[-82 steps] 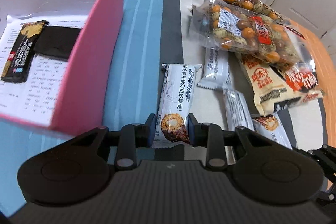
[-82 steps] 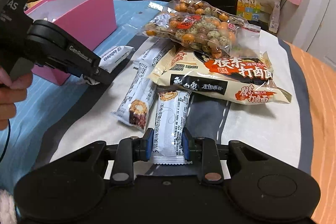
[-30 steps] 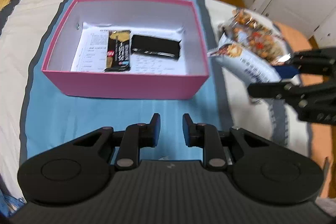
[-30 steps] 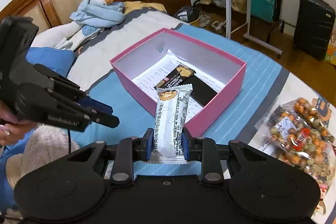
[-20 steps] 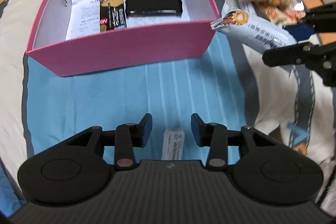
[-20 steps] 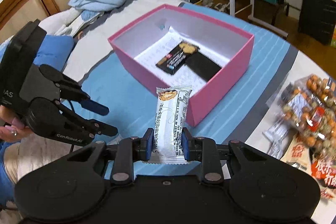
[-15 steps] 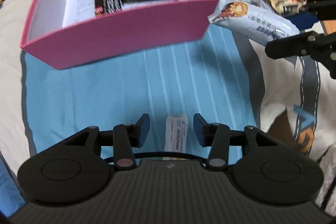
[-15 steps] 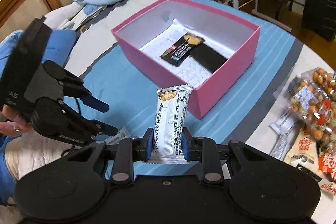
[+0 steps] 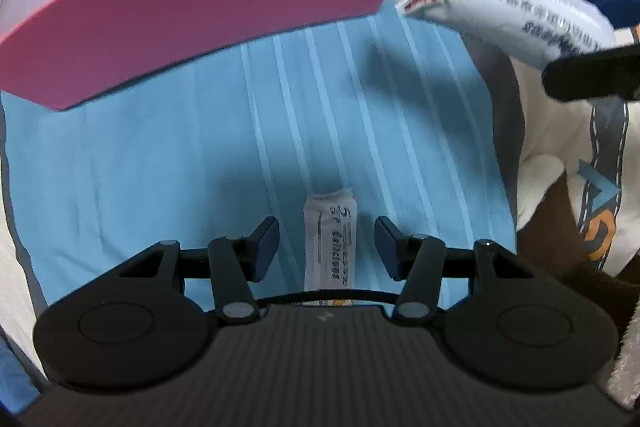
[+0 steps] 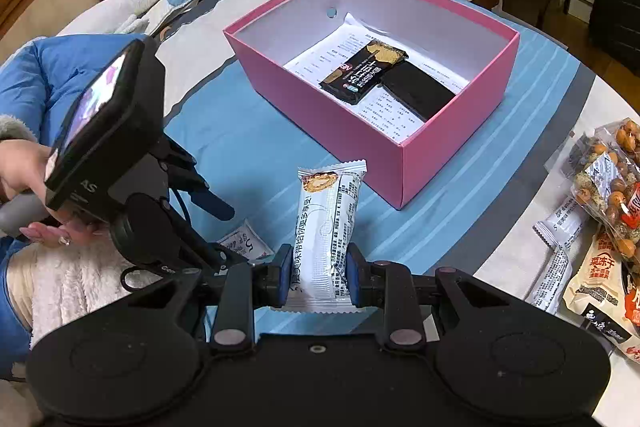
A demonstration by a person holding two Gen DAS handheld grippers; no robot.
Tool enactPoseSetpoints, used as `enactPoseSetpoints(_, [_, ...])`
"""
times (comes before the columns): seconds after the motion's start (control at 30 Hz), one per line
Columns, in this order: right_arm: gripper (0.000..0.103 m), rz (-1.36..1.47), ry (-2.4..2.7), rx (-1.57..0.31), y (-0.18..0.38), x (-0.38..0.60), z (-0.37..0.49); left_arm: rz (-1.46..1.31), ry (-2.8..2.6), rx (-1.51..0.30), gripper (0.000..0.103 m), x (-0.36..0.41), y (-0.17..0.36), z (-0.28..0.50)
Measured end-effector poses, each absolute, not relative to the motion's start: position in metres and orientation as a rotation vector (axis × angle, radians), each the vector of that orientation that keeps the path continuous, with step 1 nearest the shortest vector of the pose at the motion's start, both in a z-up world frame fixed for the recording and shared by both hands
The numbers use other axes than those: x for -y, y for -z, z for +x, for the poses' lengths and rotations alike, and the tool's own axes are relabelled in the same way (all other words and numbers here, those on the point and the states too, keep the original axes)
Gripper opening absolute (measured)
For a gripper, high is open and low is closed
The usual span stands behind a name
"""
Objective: Organize snacks
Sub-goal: 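Lift both white wafer bars and move them toward the pink box, then lower both wafer bars into the pink box and open both grippers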
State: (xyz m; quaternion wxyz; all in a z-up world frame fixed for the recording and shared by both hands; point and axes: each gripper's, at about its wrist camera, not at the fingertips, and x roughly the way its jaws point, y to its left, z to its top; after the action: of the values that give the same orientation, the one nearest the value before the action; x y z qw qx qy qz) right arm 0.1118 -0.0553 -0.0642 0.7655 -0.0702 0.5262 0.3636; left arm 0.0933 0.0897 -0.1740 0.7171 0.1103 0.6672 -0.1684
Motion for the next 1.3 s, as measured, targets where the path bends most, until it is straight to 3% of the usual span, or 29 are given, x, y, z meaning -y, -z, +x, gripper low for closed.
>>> enactPoseSetpoints(0.2, [0.032,-0.155,-0.797,-1.155,0.070,0.053,0.113,0.217,0.378,-1.534,0.050,-0.086,0.197,0.083])
enactPoseSetpoints(0.33, [0.032,-0.163,-0.793,-1.165,0.075,0.051,0.114,0.265,0.336,-1.504,0.024,-0.083,0.205,0.079])
enactPoseSetpoints(0.6, [0.032,-0.183,-0.790,-1.169,0.076,0.050,0.113,0.256,0.317,-1.419,0.022,-0.086,0.179,0.069])
enactPoseSetpoints(1.3, [0.031,-0.238,-0.791,-1.085,0.043,0.052,0.103,0.113,0.306,-1.112,0.023,-0.114,0.049,0.073])
